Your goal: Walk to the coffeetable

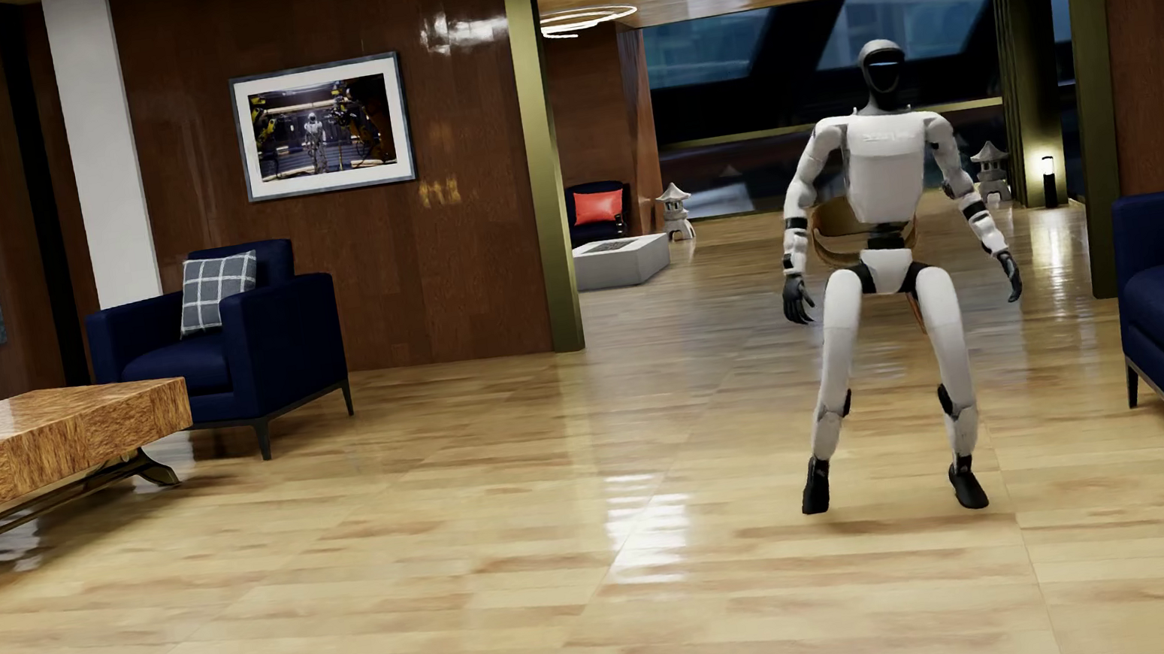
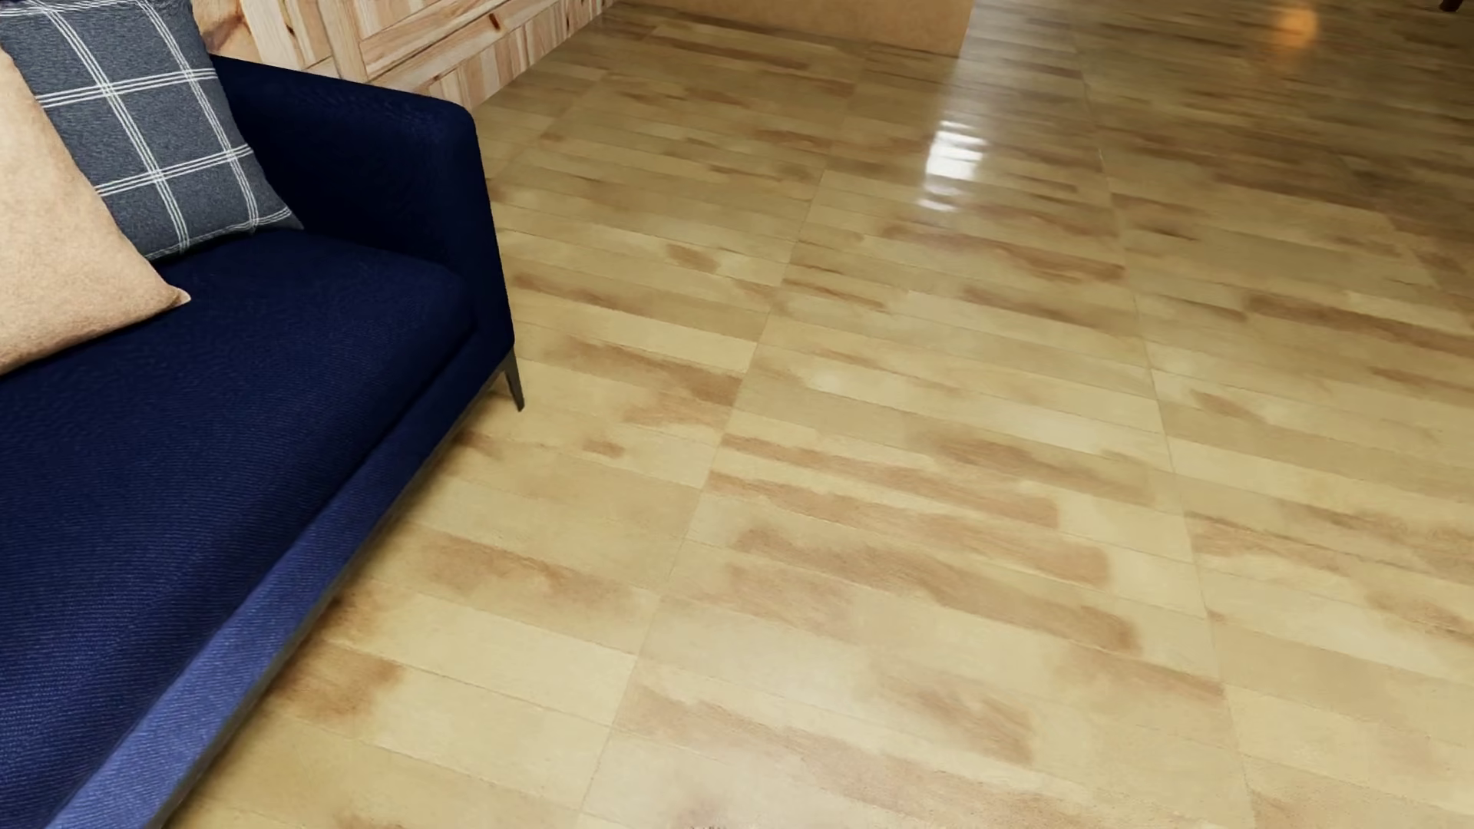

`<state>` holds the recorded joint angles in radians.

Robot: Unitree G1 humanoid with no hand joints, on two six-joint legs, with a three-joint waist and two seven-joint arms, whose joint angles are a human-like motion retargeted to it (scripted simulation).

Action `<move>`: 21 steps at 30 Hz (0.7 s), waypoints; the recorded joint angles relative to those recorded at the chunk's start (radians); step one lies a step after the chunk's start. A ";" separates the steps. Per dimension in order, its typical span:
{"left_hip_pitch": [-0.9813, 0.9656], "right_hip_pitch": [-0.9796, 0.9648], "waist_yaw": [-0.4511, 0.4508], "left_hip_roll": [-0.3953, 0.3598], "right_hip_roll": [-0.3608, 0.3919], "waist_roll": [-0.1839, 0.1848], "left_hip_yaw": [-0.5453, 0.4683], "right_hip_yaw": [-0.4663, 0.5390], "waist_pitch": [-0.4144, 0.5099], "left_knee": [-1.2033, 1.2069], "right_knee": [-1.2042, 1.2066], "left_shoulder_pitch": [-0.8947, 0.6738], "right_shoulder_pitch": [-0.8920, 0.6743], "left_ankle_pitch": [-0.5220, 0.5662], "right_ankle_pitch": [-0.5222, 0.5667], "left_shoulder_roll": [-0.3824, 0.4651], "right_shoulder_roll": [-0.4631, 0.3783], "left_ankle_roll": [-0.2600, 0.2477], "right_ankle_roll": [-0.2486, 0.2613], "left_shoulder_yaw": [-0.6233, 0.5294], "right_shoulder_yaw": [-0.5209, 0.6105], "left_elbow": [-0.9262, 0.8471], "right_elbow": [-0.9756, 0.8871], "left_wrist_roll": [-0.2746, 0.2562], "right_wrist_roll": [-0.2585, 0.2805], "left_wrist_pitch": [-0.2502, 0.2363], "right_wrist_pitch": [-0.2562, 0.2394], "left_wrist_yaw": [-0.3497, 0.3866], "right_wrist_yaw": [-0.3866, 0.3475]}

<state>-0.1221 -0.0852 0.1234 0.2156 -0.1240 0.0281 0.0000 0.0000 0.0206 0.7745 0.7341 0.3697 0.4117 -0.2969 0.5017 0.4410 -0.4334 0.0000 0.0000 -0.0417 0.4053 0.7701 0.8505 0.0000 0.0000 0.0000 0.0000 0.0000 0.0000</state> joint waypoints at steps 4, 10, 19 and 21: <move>0.018 -0.023 -0.056 0.026 0.017 0.008 0.000 0.000 0.018 0.016 -0.055 -0.011 -0.041 -0.042 -0.141 0.031 -0.001 0.000 0.000 -0.051 -0.041 0.028 -0.021 0.000 0.000 0.000 0.000 0.000 0.000; 0.039 -0.151 -0.089 0.050 0.037 0.009 0.000 0.000 0.038 -0.018 -0.079 -0.015 -0.050 -0.014 -0.265 0.011 0.014 0.000 0.000 -0.113 -0.041 -0.036 -0.056 0.000 0.000 0.000 0.000 0.000 0.000; 0.027 -0.295 -0.149 0.080 0.035 0.007 0.000 0.000 0.082 -0.014 -0.084 -0.112 0.018 -0.059 -0.457 0.019 0.067 0.000 0.000 -0.227 0.103 -0.265 0.001 0.000 0.000 0.000 0.000 0.000 0.000; 0.098 -0.336 -0.168 0.081 0.013 0.023 0.000 0.000 0.083 -0.049 -0.024 -0.088 0.032 -0.044 -0.377 -0.001 0.079 0.000 0.000 -0.228 0.107 -0.296 0.009 0.000 0.000 0.000 0.000 0.000 0.000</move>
<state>-0.0243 -0.4207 -0.0444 0.2971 -0.1107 0.0510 0.0000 0.0000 0.1040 0.7253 0.7096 0.2814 0.4432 -0.3407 0.1250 0.4402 -0.3543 0.0000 0.0000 -0.2696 0.5127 0.4744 0.8594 0.0000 0.0000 0.0000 0.0000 0.0000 0.0000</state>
